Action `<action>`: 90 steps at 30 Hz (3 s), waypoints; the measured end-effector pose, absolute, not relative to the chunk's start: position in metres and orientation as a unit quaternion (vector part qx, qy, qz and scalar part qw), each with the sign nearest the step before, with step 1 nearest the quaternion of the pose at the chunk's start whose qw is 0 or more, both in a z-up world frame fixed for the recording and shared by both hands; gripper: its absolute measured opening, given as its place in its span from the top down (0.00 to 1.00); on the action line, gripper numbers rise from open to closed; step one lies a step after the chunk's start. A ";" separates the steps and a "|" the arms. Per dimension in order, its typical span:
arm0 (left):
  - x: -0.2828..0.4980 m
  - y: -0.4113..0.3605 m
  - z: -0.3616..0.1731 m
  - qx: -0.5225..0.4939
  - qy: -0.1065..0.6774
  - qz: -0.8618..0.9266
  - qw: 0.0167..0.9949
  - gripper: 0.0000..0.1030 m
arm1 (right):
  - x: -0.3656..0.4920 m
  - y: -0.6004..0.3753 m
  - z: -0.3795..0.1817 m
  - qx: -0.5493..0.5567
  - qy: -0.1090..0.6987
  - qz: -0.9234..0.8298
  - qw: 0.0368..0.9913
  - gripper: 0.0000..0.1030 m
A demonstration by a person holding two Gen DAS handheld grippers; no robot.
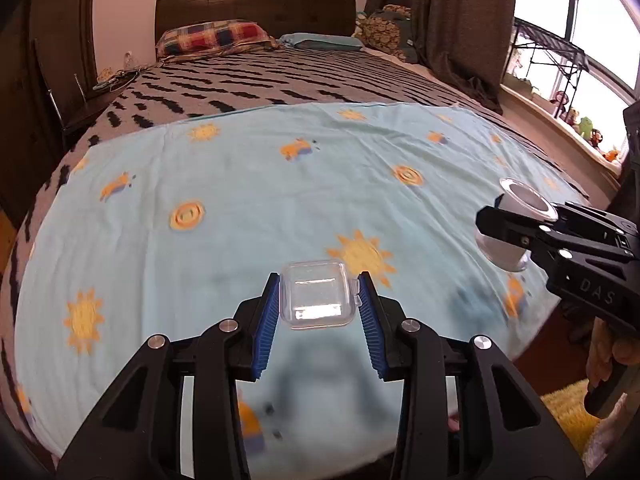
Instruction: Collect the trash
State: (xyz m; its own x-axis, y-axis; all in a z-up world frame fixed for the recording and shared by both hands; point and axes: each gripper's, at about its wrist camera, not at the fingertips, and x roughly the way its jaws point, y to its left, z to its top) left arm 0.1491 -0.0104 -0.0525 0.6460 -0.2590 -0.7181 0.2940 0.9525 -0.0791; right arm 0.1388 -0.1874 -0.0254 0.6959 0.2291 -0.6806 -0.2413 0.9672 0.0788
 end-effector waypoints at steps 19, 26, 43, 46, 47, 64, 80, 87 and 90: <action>0.015 -0.027 -0.160 -0.004 0.446 -0.166 0.880 0.64 | 0.017 -0.211 -0.112 0.027 0.420 0.125 0.898 0.66; -0.001 -0.029 -0.214 -0.016 0.489 -0.155 0.858 0.64 | 0.007 -0.203 -0.157 0.030 0.448 0.111 0.887 0.66; 0.009 -0.046 -0.295 0.000 0.560 -0.182 0.808 0.64 | 0.020 -0.192 -0.261 0.045 0.542 0.099 0.833 0.66; 0.012 -0.053 -0.305 0.001 0.574 -0.186 0.798 0.64 | 0.022 -0.193 -0.267 0.047 0.549 0.096 0.829 0.66; 0.014 -0.055 -0.308 -0.001 0.578 -0.187 0.794 0.64 | 0.022 -0.194 -0.268 0.050 0.550 0.095 0.828 0.66; 0.020 -0.047 -0.320 -0.001 0.597 -0.172 0.784 0.49 | 0.045 -0.232 -0.280 0.071 0.547 0.065 0.831 0.44; 0.003 -0.007 -0.209 -0.002 0.466 -0.135 0.874 0.08 | 0.009 -0.263 -0.190 0.081 0.434 0.030 0.897 0.03; -0.022 -0.004 -0.124 0.035 0.369 -0.115 0.922 0.08 | -0.028 -0.245 -0.107 0.022 0.357 -0.005 0.934 0.03; -0.032 0.000 -0.099 0.041 0.342 -0.109 0.933 0.08 | -0.047 -0.242 -0.071 0.006 0.314 -0.024 0.949 0.03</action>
State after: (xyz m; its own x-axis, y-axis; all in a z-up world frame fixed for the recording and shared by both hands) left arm -0.0322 -0.0002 -0.0988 0.7429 -0.1750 -0.6461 0.2313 0.9729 0.0026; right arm -0.0466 -0.2416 -0.0709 0.8017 -0.0414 -0.5963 0.0493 0.9988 -0.0030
